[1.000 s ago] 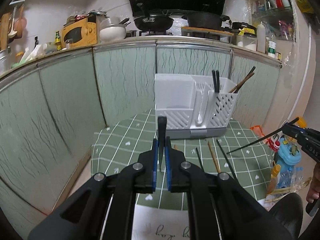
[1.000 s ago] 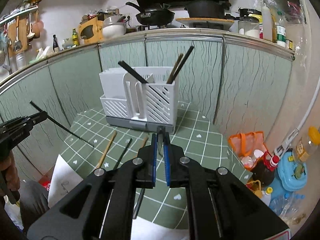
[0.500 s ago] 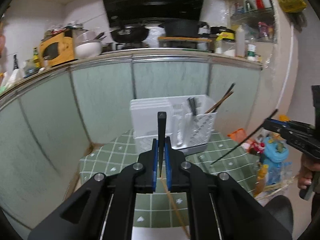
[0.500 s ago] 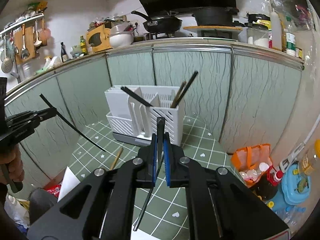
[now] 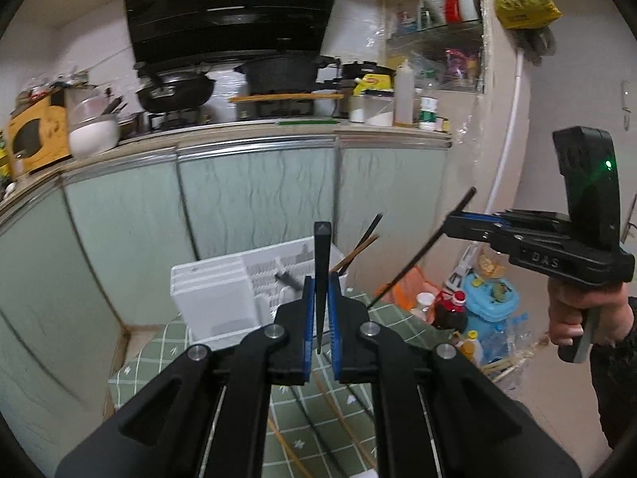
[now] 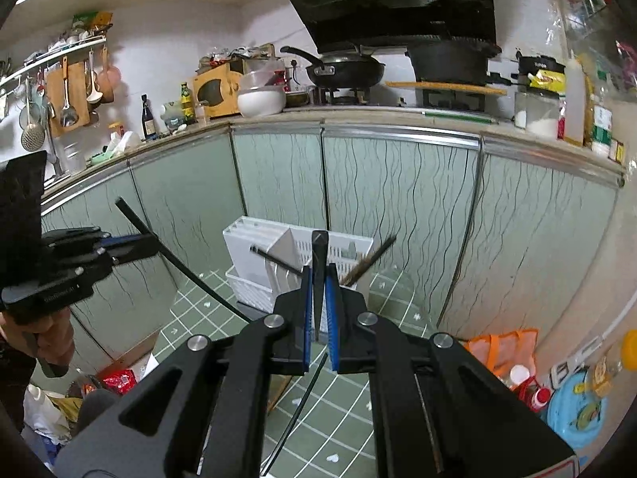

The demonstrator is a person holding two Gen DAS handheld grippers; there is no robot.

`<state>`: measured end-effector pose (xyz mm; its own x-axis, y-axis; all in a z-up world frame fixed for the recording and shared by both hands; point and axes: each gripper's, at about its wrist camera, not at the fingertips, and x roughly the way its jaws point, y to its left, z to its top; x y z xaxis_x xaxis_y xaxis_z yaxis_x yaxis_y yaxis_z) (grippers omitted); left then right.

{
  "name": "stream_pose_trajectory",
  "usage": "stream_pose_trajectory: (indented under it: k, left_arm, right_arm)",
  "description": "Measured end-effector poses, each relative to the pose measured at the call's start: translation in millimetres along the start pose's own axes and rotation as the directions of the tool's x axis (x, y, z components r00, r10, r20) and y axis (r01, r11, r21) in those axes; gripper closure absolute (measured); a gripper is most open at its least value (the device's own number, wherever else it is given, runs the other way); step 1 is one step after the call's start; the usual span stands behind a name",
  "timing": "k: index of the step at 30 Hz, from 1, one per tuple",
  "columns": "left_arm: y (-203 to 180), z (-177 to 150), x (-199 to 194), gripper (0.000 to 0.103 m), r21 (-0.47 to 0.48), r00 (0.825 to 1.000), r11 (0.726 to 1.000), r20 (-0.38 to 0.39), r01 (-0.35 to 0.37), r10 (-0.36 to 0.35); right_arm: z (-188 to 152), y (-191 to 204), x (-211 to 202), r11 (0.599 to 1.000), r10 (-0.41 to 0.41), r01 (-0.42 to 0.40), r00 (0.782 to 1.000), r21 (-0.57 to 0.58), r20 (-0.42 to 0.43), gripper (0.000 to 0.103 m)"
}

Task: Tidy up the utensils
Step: 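Lift both black chopsticks with both tools and carry them toward the white holder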

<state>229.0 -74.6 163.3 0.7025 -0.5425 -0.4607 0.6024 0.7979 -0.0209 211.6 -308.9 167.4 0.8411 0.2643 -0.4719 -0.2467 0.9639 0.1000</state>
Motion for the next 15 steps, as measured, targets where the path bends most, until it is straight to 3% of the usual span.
stream_pose_trajectory:
  k: [8, 15]
  left_arm:
    - [13.6, 35.2, 17.1, 0.095, -0.016, 0.998, 0.998, 0.02, 0.053, -0.053]
    - [39.1, 69.3, 32.0, 0.095, -0.051, 0.998, 0.997, 0.047, 0.054, -0.051]
  right_arm:
    - [48.2, -11.9, 0.3, 1.0, 0.021, -0.02, 0.999, -0.014, 0.029, 0.097]
    - [79.8, -25.2, 13.3, 1.0, 0.026, -0.026, 0.999, -0.008, 0.044, 0.097]
